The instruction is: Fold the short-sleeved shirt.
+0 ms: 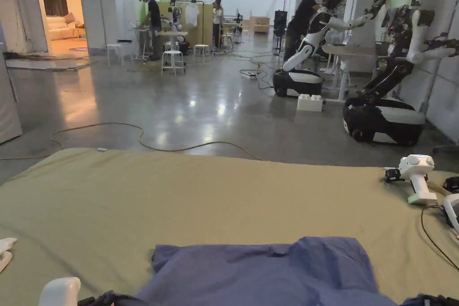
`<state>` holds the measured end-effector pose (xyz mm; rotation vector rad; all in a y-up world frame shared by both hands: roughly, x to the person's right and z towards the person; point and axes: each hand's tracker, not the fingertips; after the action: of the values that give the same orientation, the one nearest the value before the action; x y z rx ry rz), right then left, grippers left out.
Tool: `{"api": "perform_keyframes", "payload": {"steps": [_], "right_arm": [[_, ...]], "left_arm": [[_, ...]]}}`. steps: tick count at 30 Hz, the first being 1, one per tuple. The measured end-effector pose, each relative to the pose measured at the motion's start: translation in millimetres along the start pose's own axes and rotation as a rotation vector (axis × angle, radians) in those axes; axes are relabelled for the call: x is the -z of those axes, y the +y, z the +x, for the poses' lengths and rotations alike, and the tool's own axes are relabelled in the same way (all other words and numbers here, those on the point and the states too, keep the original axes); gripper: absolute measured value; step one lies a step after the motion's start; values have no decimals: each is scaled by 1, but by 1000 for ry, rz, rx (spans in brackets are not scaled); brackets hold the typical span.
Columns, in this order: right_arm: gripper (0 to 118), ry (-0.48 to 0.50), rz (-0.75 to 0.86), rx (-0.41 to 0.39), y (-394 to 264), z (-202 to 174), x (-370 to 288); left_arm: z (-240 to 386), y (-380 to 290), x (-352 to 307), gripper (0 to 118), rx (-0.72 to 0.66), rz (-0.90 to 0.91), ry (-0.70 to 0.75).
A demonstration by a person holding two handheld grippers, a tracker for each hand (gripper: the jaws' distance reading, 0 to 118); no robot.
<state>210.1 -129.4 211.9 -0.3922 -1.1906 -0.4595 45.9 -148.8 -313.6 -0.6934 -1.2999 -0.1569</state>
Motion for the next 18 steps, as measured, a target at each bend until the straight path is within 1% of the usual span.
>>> {"api": "perform_keyframes", "payload": {"steps": [1,2,3,5,6,7,11,15,18], "right_arm": [[3,-26,20,1,-16,1,-11],[3,-45,-4,24,-35,2,-21],[3,-26,-50,45,-49,6,-30],[3,-45,-48,91,-75,16,-44],[3,-41,-66,79,-84,19,-50],[3,-73,-65,70,-96,20,-58],[3,-112,-78,86,-125,26,-82],[3,-130,-95,103,-139,35,-94],[3,-159,-107,92,-145,40,-95]], "left_arm": [[-1,-16,-8,8,2,8,14],[-3,-32,-17,8,25,7,60],[-5,-45,-26,8,25,4,85],[-10,-66,-43,8,17,-23,65],[-11,-74,-50,8,12,-26,70],[-13,-81,-57,8,11,-34,72],[-24,-100,-75,8,-14,-56,80],[-31,-107,-84,8,-45,-69,91],[-32,-111,-89,8,-48,-84,83]]}}
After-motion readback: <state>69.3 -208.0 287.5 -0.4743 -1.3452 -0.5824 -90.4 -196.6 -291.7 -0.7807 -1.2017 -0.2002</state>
